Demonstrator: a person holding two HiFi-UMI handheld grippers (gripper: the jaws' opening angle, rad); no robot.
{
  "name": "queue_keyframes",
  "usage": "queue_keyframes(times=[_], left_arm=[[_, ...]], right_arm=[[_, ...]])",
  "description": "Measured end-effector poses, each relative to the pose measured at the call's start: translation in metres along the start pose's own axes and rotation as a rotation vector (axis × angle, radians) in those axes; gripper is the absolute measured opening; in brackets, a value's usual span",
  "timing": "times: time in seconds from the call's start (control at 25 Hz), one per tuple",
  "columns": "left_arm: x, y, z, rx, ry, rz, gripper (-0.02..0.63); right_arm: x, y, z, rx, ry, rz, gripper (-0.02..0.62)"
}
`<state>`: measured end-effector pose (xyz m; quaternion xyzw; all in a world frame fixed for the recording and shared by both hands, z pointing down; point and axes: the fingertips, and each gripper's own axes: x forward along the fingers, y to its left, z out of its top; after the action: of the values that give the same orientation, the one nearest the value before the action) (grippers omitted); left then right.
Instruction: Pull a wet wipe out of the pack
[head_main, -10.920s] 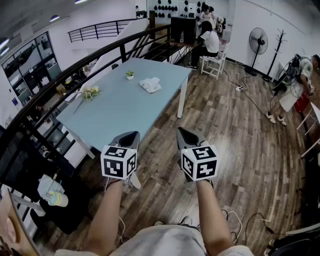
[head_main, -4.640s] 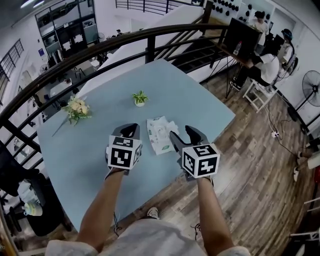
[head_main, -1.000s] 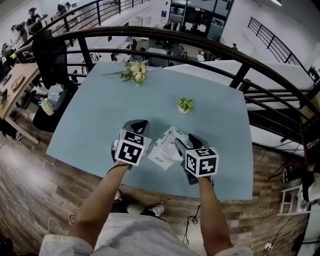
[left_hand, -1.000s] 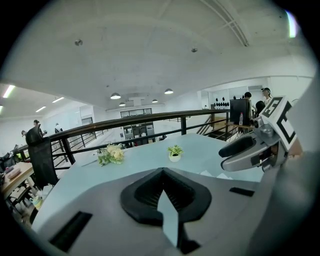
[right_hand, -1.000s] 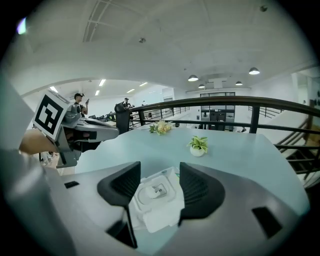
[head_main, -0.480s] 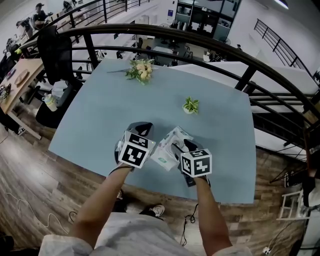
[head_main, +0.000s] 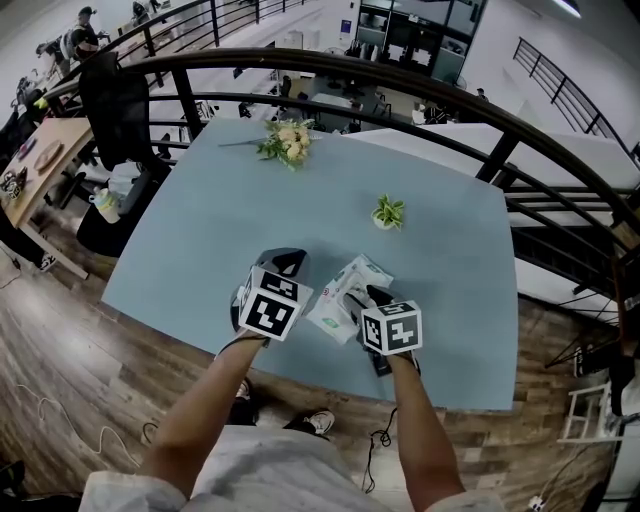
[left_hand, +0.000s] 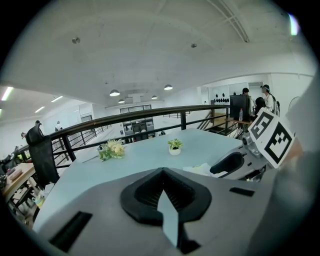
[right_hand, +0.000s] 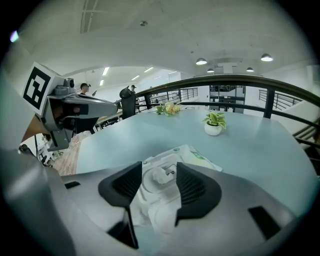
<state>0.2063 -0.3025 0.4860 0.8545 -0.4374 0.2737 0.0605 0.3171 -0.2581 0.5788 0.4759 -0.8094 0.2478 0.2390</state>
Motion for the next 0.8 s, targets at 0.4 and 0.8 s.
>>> queue_keyframes(times=[0.4, 0.8], left_arm=[[0.0009, -0.0043, -0.0012, -0.004, 0.006, -0.011, -0.006], [-0.0018, -0.005, -0.0026, -0.032, -0.006, -0.015, -0.006]], right_arm=[[0.0032, -0.0015, -0.0065, 0.003, 0.024, -0.019, 0.158], [0.0016, -0.0005, -0.0112, -0.016, 0.032, -0.023, 0.03]])
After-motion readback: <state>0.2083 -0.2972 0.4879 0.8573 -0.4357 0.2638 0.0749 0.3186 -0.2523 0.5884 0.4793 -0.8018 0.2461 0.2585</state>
